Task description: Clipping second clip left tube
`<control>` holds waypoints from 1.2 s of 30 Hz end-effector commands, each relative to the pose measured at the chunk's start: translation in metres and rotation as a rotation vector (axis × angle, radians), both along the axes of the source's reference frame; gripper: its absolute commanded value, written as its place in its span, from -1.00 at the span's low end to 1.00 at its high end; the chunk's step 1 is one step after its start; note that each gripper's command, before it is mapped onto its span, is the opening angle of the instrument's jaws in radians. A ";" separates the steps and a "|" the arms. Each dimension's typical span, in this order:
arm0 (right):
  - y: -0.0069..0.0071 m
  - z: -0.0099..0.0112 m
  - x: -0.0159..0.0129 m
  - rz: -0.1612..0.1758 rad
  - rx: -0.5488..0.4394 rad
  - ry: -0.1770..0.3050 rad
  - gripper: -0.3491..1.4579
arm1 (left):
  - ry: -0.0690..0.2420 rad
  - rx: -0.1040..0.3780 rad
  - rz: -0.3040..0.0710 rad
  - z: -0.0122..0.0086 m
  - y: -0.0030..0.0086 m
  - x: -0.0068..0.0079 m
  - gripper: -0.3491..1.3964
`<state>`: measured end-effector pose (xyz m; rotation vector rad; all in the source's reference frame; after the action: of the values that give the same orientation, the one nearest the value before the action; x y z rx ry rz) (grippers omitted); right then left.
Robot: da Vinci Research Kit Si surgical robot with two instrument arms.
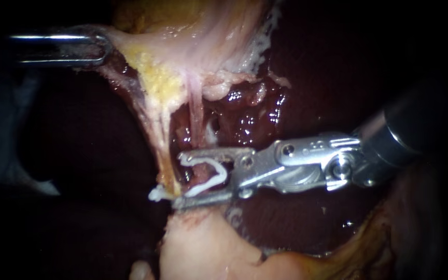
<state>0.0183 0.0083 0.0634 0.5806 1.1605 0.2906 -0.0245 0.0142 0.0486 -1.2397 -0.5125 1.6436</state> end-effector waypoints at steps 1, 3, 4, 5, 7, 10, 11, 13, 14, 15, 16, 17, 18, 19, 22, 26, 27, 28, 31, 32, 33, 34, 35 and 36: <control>0.0000 0.0003 0.0000 0.001 0.000 -0.001 -0.07 | 0.000 0.000 0.000 0.0000 0.0000 0.0000 -1.00; 0.0001 0.0009 0.0001 0.004 0.003 -0.003 -0.07 | 0.001 -0.001 -0.001 0.0000 0.0000 -0.0001 -1.00; 0.0001 0.0012 0.0002 0.001 0.009 -0.001 -0.07 | -0.001 0.000 0.001 0.0000 -0.0001 -0.0001 -1.00; 0.0001 0.0015 0.0004 -0.003 0.010 0.001 -0.07 | -0.001 0.000 0.001 0.0001 -0.0001 -0.0001 -1.00; 0.0000 0.0020 0.0009 -0.014 0.012 0.009 -0.07 | -0.001 -0.001 0.001 0.0001 -0.0001 -0.0002 -1.00; -0.0003 0.0026 0.0020 -0.033 0.022 0.021 -0.07 | -0.002 0.000 0.003 0.0001 -0.0002 -0.0003 -1.00; -0.0004 0.0027 0.0024 -0.038 0.026 0.028 -0.07 | -0.002 -0.001 0.003 0.0001 -0.0002 -0.0003 -1.00; -0.0006 0.0029 0.0034 -0.050 0.035 0.049 -0.07 | -0.002 -0.001 0.002 0.0001 -0.0002 -0.0004 -1.00; -0.0007 0.0030 0.0038 -0.056 0.039 0.055 -0.07 | -0.002 -0.001 0.002 0.0001 -0.0002 -0.0004 -1.00; -0.0009 0.0031 0.0043 -0.058 0.042 0.060 -0.07 | -0.002 -0.001 0.002 0.0001 -0.0002 -0.0005 -1.00; -0.0010 0.0031 0.0047 -0.061 0.039 0.061 -0.07 | -0.002 -0.001 0.002 0.0001 -0.0003 -0.0005 -1.00; -0.0011 0.0032 0.0051 -0.062 0.042 0.065 -0.07 | -0.001 -0.001 0.002 0.0001 -0.0003 -0.0005 -1.00; -0.0013 0.0032 0.0054 -0.063 0.039 0.066 -0.07 | -0.001 -0.001 0.002 0.0001 -0.0003 -0.0005 -1.00; -0.0015 0.0032 0.0058 -0.067 0.044 0.068 -0.07 | -0.001 -0.001 0.001 0.0001 -0.0003 -0.0005 -1.00; -0.0020 0.0033 0.0065 -0.073 0.041 0.071 -0.07 | -0.003 -0.001 0.004 0.0001 -0.0003 -0.0006 -1.00; -0.0023 0.0030 0.0069 -0.071 0.046 0.073 -0.07 | -0.003 -0.001 0.003 0.0002 -0.0003 -0.0007 -1.00; -0.0024 0.0030 0.0069 -0.070 0.046 0.076 -0.07 | -0.002 -0.001 0.003 0.0002 -0.0003 -0.0008 -1.00; -0.0026 0.0028 0.0070 -0.070 0.052 0.075 -0.07 | -0.002 -0.001 0.003 0.0002 -0.0003 -0.0008 -1.00; -0.0031 0.0023 0.0072 -0.074 0.058 0.080 -0.06 | -0.002 -0.001 0.003 0.0002 -0.0003 -0.0008 -1.00; -0.0033 0.0021 0.0072 -0.076 0.058 0.082 -0.06 | -0.002 -0.001 0.003 0.0002 -0.0003 -0.0008 -1.00; -0.0036 0.0018 0.0073 -0.082 0.059 0.085 -0.06 | -0.002 -0.001 0.003 0.0002 -0.0003 -0.0008 -1.00; -0.0038 0.0015 0.0074 -0.082 0.065 0.089 -0.06 | -0.002 -0.001 0.003 0.0002 -0.0003 -0.0008 -1.00; -0.0041 0.0013 0.0074 -0.083 0.065 0.096 -0.06 | -0.002 -0.001 0.003 0.0002 -0.0003 -0.0008 -1.00; -0.0043 0.0010 0.0075 -0.087 0.065 0.102 -0.07 | -0.002 -0.001 0.003 0.0002 -0.0003 -0.0008 -1.00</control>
<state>0.0260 0.0037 0.0641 0.7172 1.2291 0.2278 -0.0253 0.0139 0.0489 -1.2431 -0.5154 1.6455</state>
